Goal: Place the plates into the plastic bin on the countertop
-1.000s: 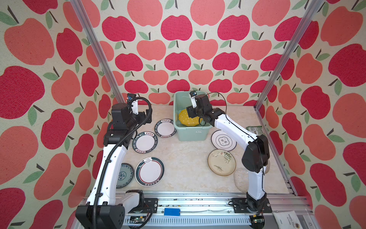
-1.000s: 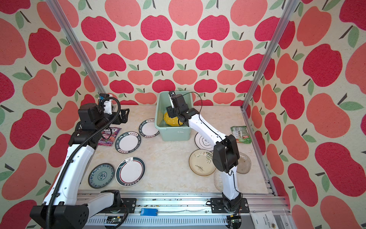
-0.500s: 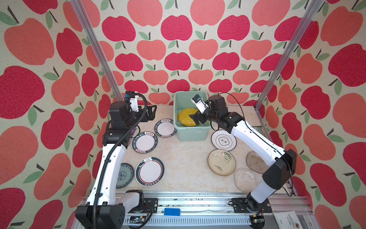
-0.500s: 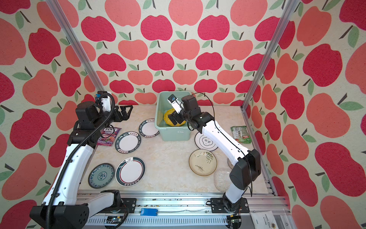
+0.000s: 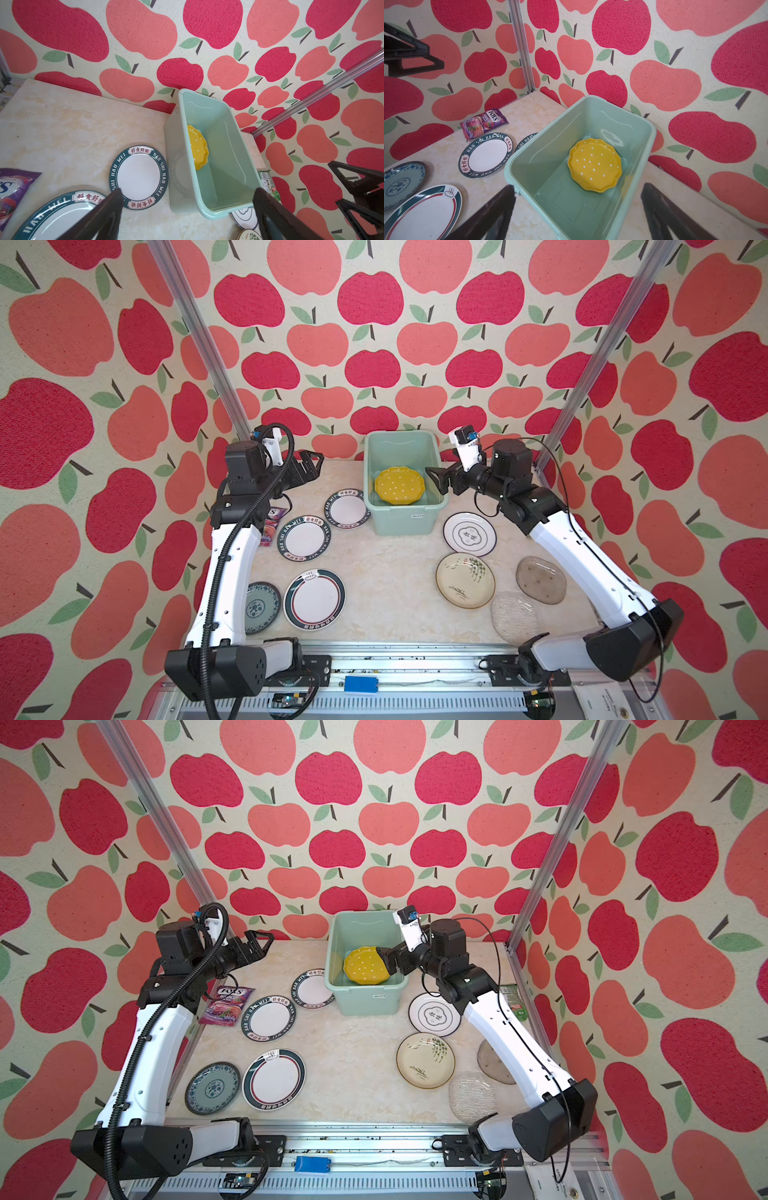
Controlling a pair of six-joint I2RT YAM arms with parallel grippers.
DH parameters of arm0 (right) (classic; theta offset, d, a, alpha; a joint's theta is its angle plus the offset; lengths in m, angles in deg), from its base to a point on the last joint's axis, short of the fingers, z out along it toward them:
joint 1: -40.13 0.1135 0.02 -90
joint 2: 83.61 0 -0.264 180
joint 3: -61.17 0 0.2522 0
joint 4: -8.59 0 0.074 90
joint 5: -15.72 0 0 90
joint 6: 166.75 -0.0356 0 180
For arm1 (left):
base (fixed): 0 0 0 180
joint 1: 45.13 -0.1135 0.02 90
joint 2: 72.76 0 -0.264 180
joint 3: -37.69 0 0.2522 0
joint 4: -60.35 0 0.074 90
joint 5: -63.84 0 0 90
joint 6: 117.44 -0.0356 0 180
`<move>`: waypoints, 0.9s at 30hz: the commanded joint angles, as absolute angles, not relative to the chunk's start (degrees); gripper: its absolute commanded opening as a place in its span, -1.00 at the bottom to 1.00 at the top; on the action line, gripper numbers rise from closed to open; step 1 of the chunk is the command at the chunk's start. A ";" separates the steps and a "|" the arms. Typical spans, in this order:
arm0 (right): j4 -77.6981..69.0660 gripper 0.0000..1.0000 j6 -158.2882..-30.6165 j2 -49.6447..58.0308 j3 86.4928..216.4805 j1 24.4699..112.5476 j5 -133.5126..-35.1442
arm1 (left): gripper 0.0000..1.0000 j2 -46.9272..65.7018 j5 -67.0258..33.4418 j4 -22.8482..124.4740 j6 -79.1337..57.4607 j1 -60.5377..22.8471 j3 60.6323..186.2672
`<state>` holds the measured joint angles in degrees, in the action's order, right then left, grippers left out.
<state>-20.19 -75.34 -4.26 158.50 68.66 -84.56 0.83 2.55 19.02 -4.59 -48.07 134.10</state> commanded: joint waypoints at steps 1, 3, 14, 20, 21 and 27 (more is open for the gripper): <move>-24.91 0.92 -83.72 -6.33 157.74 63.34 -91.42 | 0.98 1.43 3.98 17.64 -1.27 -47.51 134.08; -26.31 0.92 -86.29 -7.04 156.93 59.82 -94.01 | 0.99 1.24 4.07 18.76 -0.25 -47.33 132.77; -29.30 0.73 -102.67 -9.57 145.44 43.15 -103.56 | 0.95 4.81 5.19 17.56 4.99 -45.34 130.84; -37.54 0.52 -104.83 -7.76 140.73 37.45 -101.24 | 0.94 8.60 9.61 15.75 1.69 -38.99 134.73; -37.92 0.51 -105.11 -7.69 139.62 36.85 -100.94 | 0.94 9.46 9.94 14.96 1.14 -37.61 135.97; -37.77 0.50 -104.85 -8.76 132.30 35.70 -98.61 | 0.92 13.79 6.82 13.29 -0.32 -29.93 142.40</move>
<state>-35.62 -103.98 -8.28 134.77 35.98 -99.68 13.15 7.68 14.89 1.70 -32.08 138.73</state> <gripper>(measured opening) 0.753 0.962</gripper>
